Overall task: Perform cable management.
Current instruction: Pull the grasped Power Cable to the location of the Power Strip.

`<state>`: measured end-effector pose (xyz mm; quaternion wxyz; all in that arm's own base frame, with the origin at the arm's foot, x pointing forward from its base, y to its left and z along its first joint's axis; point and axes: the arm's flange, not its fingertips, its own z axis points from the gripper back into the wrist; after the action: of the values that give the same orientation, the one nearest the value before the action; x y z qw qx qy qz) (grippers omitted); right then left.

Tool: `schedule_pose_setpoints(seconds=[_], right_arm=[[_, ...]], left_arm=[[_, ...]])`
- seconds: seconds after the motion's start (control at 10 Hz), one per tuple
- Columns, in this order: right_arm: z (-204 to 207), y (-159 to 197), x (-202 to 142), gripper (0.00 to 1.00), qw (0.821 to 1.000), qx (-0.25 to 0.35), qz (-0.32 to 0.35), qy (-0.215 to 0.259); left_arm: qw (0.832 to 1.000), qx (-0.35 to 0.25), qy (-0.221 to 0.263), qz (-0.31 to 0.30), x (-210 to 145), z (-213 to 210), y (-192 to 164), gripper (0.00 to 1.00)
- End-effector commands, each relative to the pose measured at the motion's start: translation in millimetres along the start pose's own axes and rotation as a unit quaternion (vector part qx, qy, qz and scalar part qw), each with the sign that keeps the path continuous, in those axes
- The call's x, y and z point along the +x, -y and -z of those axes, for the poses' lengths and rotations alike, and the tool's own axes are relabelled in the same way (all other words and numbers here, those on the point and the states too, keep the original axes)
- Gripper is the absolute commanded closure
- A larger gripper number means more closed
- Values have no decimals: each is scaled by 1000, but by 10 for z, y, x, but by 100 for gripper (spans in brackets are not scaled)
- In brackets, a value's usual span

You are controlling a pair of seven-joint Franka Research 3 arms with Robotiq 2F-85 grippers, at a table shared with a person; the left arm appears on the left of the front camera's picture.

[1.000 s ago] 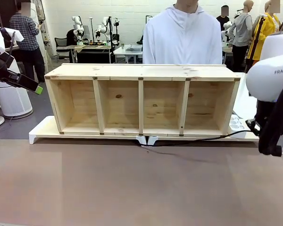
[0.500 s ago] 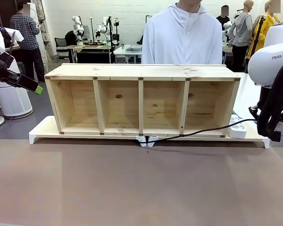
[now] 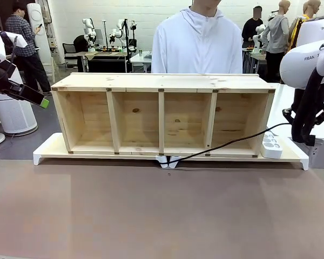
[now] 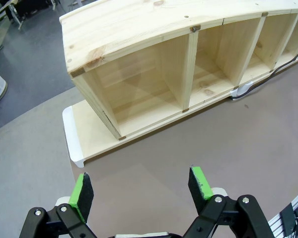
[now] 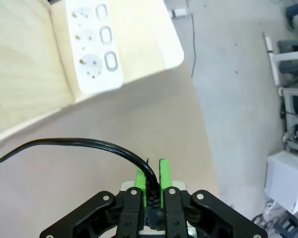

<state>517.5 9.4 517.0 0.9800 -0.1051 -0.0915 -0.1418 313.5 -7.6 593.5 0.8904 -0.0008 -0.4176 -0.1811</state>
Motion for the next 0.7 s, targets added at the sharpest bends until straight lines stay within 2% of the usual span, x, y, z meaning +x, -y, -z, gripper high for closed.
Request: schedule_pose_setpoints(seconds=[0.0,0.6], right_arm=[[38,-3,140,87,999,2,17,39],[104,155,472,87,993,51,-6,107]], left_arm=[[1000,2,4,-4,11,17,-6,0],[1000,2,4,-4,11,17,-6,0]])
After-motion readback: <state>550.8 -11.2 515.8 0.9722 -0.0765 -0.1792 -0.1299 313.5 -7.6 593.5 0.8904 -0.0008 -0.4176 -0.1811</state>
